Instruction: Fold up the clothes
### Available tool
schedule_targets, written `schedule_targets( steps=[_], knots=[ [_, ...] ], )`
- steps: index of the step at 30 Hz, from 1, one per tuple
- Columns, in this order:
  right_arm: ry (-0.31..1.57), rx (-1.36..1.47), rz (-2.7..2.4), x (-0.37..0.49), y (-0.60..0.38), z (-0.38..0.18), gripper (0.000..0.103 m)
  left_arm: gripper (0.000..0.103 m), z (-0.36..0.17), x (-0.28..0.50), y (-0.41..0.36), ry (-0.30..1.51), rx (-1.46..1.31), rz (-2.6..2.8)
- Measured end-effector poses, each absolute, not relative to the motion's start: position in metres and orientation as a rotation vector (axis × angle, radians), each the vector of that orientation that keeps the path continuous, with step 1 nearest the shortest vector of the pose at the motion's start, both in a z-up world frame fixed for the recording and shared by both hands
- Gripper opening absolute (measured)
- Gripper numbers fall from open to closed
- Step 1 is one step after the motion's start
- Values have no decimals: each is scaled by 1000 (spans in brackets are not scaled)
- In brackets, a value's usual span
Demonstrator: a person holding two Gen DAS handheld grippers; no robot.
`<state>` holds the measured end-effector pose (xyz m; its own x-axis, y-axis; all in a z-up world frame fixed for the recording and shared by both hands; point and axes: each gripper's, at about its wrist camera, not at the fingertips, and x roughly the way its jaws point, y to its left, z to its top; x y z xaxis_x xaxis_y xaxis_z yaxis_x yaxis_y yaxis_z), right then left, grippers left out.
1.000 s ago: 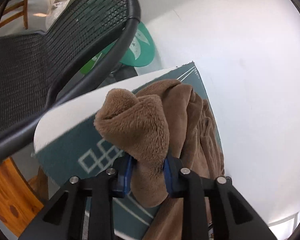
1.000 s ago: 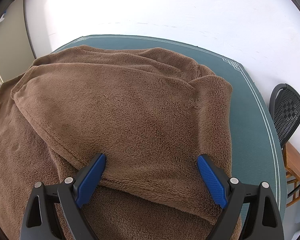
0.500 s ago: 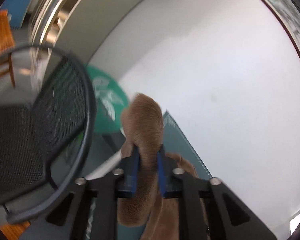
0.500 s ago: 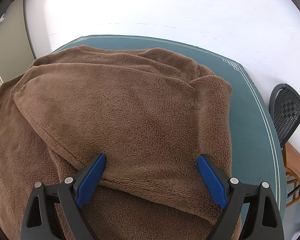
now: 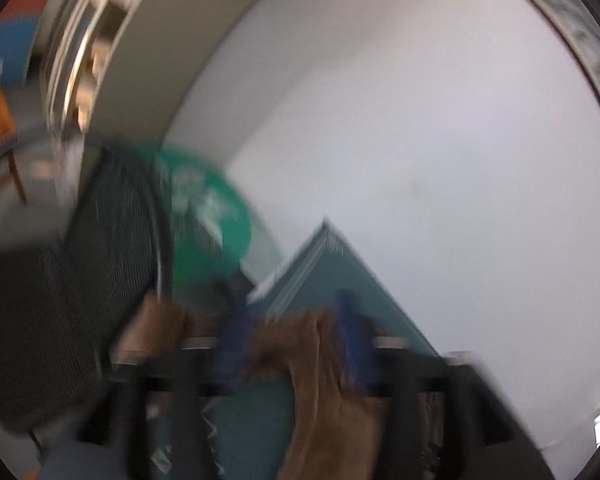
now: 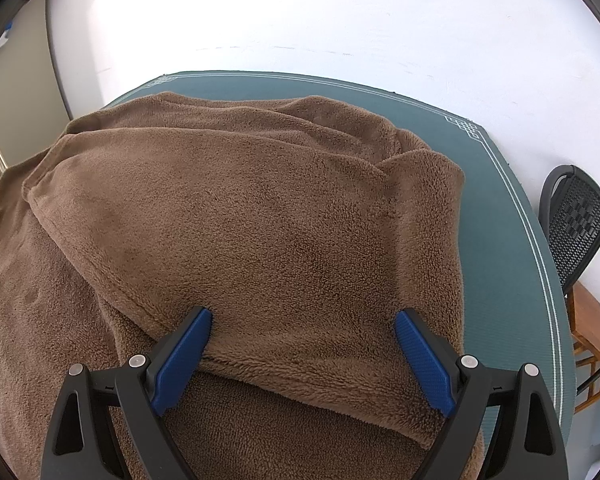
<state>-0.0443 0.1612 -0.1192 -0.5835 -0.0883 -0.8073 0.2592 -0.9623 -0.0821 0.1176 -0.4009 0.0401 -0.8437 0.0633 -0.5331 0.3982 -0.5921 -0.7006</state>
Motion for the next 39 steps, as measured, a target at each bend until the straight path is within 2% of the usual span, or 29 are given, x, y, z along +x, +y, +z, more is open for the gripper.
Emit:
schedule_targets(
  steps=[2, 8, 16, 20, 30, 31, 33, 35, 39],
  knots=[
    [280, 1320, -2616, -45, 161, -119, 95, 77, 11, 126, -402, 1387, 843, -2450],
    [282, 1321, -2618, -43, 160, -118, 95, 79, -47, 163, -430, 1490, 913, -2251],
    [260, 1325, -2605, -43, 162, -116, 95, 83, -102, 129, -473, 1342, 1025, -2373],
    [259, 1345, -2598, -41, 161, -109, 95, 83, -129, 110, -480, 1410, 1107, -2414],
    [279, 1264, -2641, -17, 131, -70, 95, 83, -153, 84, -476, 1408, 1203, -2432],
    [274, 1260, -2646, -15, 128, -69, 95, 80, -156, 82, -475, 1409, 1213, -2432],
    [278, 1252, -2653, -13, 121, -68, 95, 48, -159, 77, -473, 1422, 1230, -2439],
    [297, 1242, -2658, -10, 116, -68, 95, 37, -153, 77, -469, 1411, 1227, -2443],
    [328, 1224, -2657, -2, 107, -67, 95, 35, -134, 77, -455, 1234, 1226, -2407]
  ],
)
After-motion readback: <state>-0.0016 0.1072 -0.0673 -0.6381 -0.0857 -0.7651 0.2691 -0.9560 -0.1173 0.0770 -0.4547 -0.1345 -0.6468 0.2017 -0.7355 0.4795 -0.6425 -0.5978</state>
